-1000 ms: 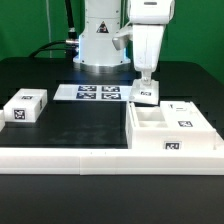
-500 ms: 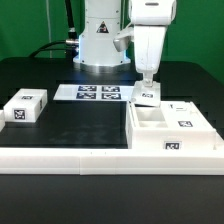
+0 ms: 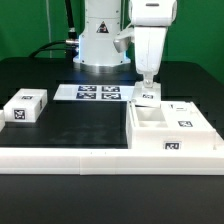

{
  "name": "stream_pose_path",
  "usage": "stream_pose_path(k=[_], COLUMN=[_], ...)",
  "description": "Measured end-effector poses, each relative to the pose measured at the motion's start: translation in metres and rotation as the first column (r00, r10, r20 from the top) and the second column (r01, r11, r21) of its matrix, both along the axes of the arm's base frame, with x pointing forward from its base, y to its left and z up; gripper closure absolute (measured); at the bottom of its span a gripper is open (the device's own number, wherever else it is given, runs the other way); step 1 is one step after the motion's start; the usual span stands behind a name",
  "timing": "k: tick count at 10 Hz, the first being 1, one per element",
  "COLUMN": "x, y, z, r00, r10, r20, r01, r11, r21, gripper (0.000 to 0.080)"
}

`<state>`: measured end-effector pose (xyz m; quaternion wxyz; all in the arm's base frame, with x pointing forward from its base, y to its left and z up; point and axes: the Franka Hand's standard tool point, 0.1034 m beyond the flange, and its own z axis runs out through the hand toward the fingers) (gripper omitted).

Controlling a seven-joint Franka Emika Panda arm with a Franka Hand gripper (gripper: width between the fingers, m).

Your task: Assemble cabinet

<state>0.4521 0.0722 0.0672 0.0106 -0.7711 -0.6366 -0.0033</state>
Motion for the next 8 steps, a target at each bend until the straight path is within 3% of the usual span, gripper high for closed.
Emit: stream_pose_path(k=[8], x=[0.0064], y=[-0.0055], z=[-0.0011], r00=[0.999], r10=[0.031], r20=[-0.020], r01=[-0.031], r11=[1.000], r21=[-0.005], gripper=[0.0731])
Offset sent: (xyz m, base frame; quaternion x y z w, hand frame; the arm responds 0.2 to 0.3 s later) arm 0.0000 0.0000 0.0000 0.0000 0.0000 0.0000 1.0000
